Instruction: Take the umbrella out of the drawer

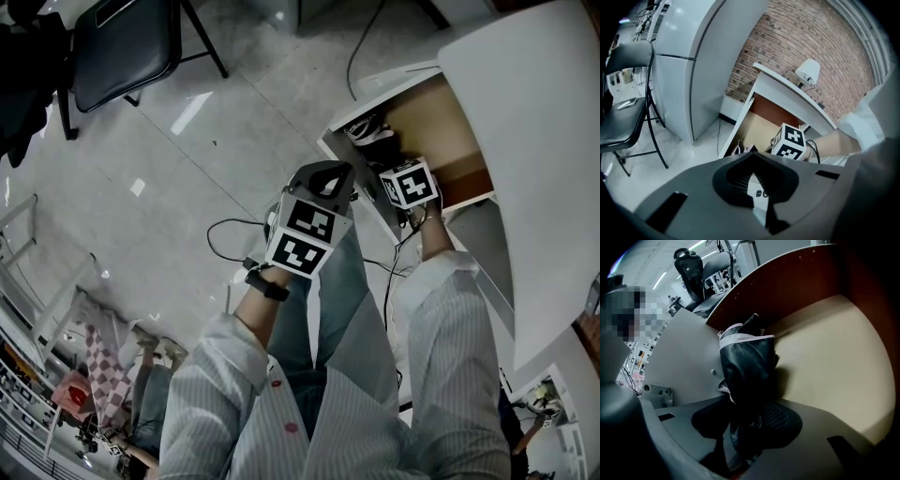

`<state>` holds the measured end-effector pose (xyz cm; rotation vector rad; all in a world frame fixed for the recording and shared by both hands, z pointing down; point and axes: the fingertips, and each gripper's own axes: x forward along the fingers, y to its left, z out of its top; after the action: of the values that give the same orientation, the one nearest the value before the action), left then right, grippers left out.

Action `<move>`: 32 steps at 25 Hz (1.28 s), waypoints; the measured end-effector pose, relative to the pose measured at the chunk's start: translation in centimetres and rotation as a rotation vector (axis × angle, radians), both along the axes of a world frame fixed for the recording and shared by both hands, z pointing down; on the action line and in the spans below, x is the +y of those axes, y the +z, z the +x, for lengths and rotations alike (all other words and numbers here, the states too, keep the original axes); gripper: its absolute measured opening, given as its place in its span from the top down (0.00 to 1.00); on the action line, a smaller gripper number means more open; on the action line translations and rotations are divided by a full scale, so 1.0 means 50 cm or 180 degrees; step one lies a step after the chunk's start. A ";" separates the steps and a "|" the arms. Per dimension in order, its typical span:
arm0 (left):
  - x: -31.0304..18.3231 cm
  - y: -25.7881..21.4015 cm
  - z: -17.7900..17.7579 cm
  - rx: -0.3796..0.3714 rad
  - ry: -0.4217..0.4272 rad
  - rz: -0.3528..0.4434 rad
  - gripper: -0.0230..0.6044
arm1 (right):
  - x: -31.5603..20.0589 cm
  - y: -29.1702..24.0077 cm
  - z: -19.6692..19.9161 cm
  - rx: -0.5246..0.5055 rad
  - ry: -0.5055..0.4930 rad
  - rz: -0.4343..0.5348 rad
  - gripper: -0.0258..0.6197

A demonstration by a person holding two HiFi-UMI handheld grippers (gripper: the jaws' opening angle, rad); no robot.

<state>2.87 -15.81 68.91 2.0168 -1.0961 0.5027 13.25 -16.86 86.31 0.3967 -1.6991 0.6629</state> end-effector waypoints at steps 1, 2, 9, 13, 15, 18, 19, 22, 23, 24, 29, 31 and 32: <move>-0.001 -0.002 0.002 0.0005 -0.0021 -0.0001 0.95 | 0.000 -0.002 0.004 0.0037 -0.0006 0.0039 0.66; -0.003 -0.003 0.002 0.0003 -0.0039 -0.0001 0.95 | -0.001 -0.005 0.003 0.0056 -0.0013 0.0072 0.66; 0.008 -0.012 -0.009 -0.0025 -0.0154 -0.0029 0.95 | 0.011 -0.031 0.013 0.0163 0.0006 0.0034 0.67; 0.014 -0.021 -0.017 -0.0027 -0.0194 -0.0045 0.95 | 0.023 -0.054 -0.007 0.0069 -0.0031 0.0032 0.67; 0.017 -0.026 -0.017 -0.0035 -0.0202 -0.0048 0.95 | 0.027 -0.068 -0.020 0.0006 -0.0074 0.0049 0.67; 0.024 -0.035 -0.011 -0.0043 -0.0200 -0.0053 0.95 | 0.028 -0.087 -0.030 -0.0046 -0.0145 0.0112 0.67; 0.025 -0.041 -0.009 -0.0042 -0.0202 -0.0051 0.95 | 0.027 -0.096 -0.032 -0.0050 -0.0149 0.0135 0.67; 0.026 -0.061 -0.006 -0.0029 -0.0241 -0.0049 0.95 | 0.023 -0.125 -0.041 -0.0094 -0.0130 0.0168 0.67; 0.026 -0.069 -0.003 -0.0022 -0.0257 -0.0051 0.95 | 0.023 -0.133 -0.044 -0.0114 -0.0122 0.0170 0.67; 0.028 -0.078 0.000 -0.0013 -0.0271 -0.0051 0.95 | 0.023 -0.142 -0.046 -0.0132 -0.0119 0.0174 0.67; 0.036 -0.117 0.011 -0.0001 -0.0246 -0.0050 0.95 | 0.026 -0.189 -0.066 -0.0207 -0.0102 0.0212 0.67; 0.032 -0.132 0.016 0.0005 -0.0231 -0.0030 0.95 | 0.026 -0.207 -0.070 -0.0250 -0.0061 0.0224 0.67; 0.028 -0.141 0.020 0.0016 -0.0222 -0.0014 0.95 | 0.025 -0.219 -0.070 -0.0268 -0.0035 0.0236 0.67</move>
<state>3.85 -14.40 61.87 1.9679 -1.1570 0.4634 9.75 -15.64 75.36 0.4164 -1.8085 0.6174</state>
